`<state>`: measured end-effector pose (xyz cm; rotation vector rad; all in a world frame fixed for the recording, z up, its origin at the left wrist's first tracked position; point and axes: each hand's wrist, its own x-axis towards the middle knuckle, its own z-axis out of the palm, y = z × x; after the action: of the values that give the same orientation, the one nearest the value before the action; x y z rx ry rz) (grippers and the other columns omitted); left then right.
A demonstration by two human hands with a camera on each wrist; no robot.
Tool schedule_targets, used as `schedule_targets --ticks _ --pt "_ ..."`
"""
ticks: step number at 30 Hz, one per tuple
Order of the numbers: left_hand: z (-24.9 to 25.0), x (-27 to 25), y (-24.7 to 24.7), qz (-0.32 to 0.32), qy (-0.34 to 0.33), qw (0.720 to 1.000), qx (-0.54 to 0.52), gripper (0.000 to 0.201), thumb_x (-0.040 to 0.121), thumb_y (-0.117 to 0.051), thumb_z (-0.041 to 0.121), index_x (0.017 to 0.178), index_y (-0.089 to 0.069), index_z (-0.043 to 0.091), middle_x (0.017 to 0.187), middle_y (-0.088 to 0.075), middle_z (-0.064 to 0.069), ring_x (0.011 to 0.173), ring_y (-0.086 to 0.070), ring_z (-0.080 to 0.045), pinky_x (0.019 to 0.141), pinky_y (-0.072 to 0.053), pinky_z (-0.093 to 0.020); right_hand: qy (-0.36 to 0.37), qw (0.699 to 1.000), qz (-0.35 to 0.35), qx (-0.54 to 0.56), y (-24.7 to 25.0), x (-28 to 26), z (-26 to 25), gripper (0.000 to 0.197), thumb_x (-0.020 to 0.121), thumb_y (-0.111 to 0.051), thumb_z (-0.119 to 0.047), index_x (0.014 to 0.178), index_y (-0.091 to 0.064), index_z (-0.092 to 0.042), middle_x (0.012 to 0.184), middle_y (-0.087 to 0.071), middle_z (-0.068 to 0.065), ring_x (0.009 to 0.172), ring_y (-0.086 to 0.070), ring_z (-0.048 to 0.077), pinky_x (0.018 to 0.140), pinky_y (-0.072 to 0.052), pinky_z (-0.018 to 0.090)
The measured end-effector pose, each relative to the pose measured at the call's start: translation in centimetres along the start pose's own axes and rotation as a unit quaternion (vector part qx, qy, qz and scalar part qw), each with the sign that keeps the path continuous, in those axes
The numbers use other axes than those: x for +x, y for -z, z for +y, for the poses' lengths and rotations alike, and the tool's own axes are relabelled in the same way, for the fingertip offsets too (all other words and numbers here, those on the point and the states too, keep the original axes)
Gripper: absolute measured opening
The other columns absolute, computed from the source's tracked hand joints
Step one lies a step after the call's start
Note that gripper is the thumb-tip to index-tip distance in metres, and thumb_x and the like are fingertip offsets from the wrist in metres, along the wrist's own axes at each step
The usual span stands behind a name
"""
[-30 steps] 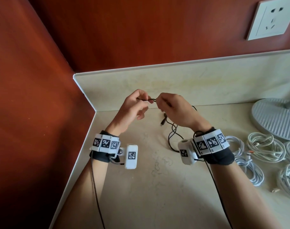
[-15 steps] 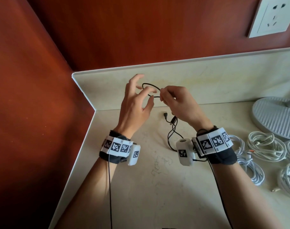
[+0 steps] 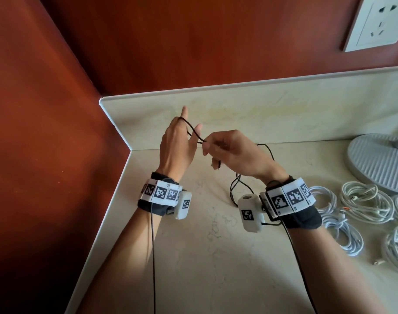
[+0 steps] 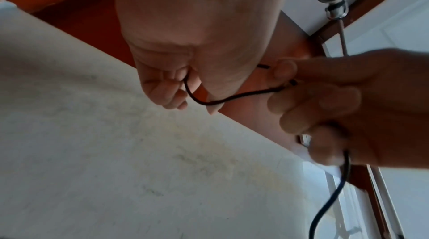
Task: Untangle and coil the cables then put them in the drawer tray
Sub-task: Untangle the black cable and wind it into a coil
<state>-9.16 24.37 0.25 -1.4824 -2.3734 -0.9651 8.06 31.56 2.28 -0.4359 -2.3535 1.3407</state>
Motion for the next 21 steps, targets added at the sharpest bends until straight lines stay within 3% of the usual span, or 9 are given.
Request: schedule_targets --ticks 2,5,6,7,9,12,14,17,21 --pt "-0.3 0.4 0.3 0.008 0.040 0.998 -0.042 0.025 0.103 -0.060 0.038 0.121 -0.068 0.023 0.097 -0.074 -0.011 0.061 -0.052 -0.006 0.070 -0.039 -0.021 0.005 1.000 -0.001 -0.007 -0.4 0.2 0.1 0.024 0.108 -0.051 -0.018 0.096 -0.071 -0.016 0.057 -0.056 -0.001 0.054 -0.060 0.023 0.059 -0.047 0.035" --pt "-0.6 0.8 0.6 0.026 0.139 0.977 -0.162 0.049 0.097 -0.069 0.039 0.136 -0.064 0.009 0.074 -0.070 -0.002 0.064 -0.060 -0.005 0.076 -0.046 -0.025 0.025 0.999 0.009 -0.019 -0.8 0.3 -0.1 0.027 0.110 -0.047 -0.017 0.112 -0.074 -0.018 0.059 -0.039 -0.011 0.053 -0.036 0.011 0.056 -0.036 0.025" --pt "-0.6 0.9 0.8 0.024 0.172 0.959 -0.223 0.055 0.095 -0.071 0.043 0.138 -0.064 0.010 0.074 -0.069 -0.003 0.068 -0.064 -0.011 0.074 -0.052 -0.032 0.028 0.999 0.017 -0.021 -0.8 0.3 -0.2 0.026 0.110 -0.047 -0.016 0.120 -0.071 -0.017 0.060 -0.038 -0.012 0.054 -0.033 0.009 0.055 -0.033 0.020" --pt "-0.6 0.9 1.0 0.011 0.202 0.933 -0.298 0.055 0.094 -0.073 0.045 0.136 -0.066 0.010 0.066 -0.064 -0.002 0.061 -0.062 -0.017 0.061 -0.052 -0.037 0.029 0.999 0.027 -0.018 -0.9 0.3 -0.3 0.026 0.110 -0.048 -0.014 0.128 -0.066 -0.016 0.061 -0.038 -0.011 0.054 -0.032 0.008 0.055 -0.031 0.018" --pt "-0.3 0.8 1.3 -0.027 0.250 0.865 -0.435 0.048 0.096 -0.071 0.043 0.127 -0.069 0.006 0.054 -0.032 0.005 0.045 -0.031 -0.014 0.043 -0.028 -0.027 0.033 0.998 0.046 0.012 -1.1 0.2 -0.5 0.029 0.108 -0.050 -0.011 0.137 -0.048 -0.014 0.061 -0.041 0.000 0.054 -0.031 0.013 0.054 -0.032 0.022" --pt "0.9 0.4 2.2 -0.076 0.280 0.800 -0.526 0.049 0.100 -0.061 0.047 0.124 -0.067 0.004 0.065 -0.025 0.005 0.050 -0.018 -0.009 0.048 -0.015 -0.024 0.019 0.997 0.056 0.055 -1.3 0.1 -0.8 0.025 0.106 -0.057 -0.014 0.123 -0.038 -0.010 0.062 -0.053 0.003 0.049 -0.033 0.015 0.052 -0.032 0.023" --pt "1.2 0.3 2.8 -0.111 0.274 0.785 -0.545 0.054 0.103 -0.052 0.051 0.132 -0.066 0.008 0.067 -0.030 0.007 0.050 -0.020 -0.006 0.048 -0.018 -0.022 -0.007 0.995 0.062 0.078 -1.2 0.3 -0.6 0.023 0.104 -0.064 -0.020 0.113 -0.047 -0.008 0.062 -0.061 0.003 0.045 -0.034 0.012 0.048 -0.032 0.021" --pt "1.1 0.1 3.5 -0.185 0.233 0.773 -0.560 0.067 0.097 -0.043 0.061 0.133 -0.067 0.009 0.067 -0.037 0.008 0.047 -0.022 -0.005 0.042 -0.020 -0.019 -0.022 0.989 0.108 0.095 -0.9 0.4 -0.3 0.029 0.096 -0.075 -0.034 0.095 -0.060 -0.009 0.056 -0.065 0.005 0.045 -0.038 0.018 0.048 -0.031 0.028" --pt "0.7 -0.3 4.1 -0.254 0.153 0.800 -0.521 0.083 0.083 -0.043 0.068 0.131 -0.067 0.005 0.069 -0.031 0.004 0.051 -0.022 -0.003 0.043 -0.016 -0.019 -0.032 0.981 0.169 0.091 -0.5 0.4 0.1 0.039 0.083 -0.085 -0.043 0.079 -0.066 -0.009 0.057 -0.062 0.015 0.046 -0.041 0.018 0.045 -0.031 0.026"
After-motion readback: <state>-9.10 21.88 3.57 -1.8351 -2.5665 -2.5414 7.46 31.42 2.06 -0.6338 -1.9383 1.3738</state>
